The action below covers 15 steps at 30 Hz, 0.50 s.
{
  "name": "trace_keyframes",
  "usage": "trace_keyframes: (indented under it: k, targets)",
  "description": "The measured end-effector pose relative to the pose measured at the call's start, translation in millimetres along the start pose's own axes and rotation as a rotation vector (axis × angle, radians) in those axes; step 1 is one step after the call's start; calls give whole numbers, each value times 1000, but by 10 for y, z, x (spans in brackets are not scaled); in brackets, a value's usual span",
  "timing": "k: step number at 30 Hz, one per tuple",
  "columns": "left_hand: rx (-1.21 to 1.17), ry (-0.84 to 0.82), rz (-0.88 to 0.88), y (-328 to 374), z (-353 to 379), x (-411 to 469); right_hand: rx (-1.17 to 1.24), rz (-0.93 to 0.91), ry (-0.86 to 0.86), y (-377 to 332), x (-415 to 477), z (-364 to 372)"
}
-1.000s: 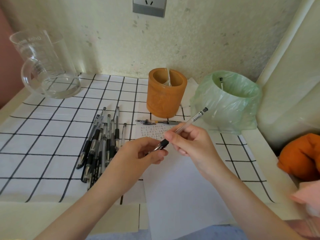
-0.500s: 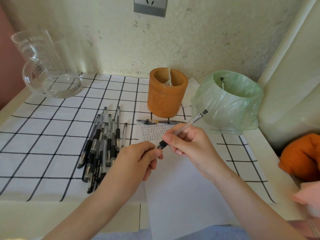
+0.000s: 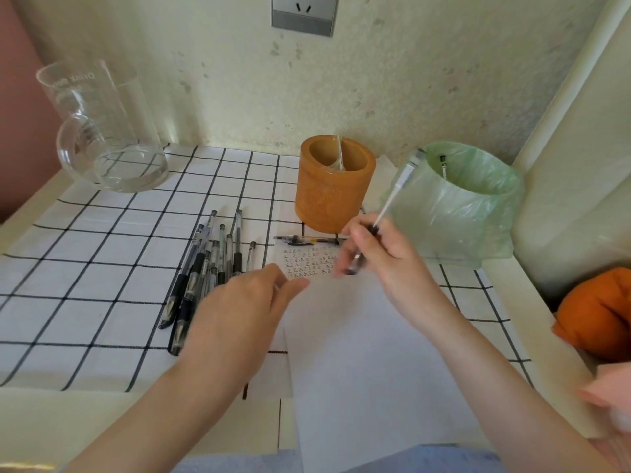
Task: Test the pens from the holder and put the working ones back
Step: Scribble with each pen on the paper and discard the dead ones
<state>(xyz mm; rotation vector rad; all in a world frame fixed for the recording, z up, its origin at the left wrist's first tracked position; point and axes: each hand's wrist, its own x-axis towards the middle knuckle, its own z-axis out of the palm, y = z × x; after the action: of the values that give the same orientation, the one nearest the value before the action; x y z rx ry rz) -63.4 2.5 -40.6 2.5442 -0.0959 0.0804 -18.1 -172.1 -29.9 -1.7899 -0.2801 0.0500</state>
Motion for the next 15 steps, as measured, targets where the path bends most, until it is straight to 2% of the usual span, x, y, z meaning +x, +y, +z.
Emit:
trace_keyframes:
  k: [2,4,10,15]
  targets:
    - [238,81,-18,-110,-41,14,-452,-23,6,49,64,-132]
    - [383,86,-36,-191,-63,29,-695,-19,-17,139,94,-183]
    - [532,31,-64,-196,3,40,-944,-52,-49,478,235,-189]
    - [506,32,-68,-190,29,47,-921,-113,154,517,285,-183]
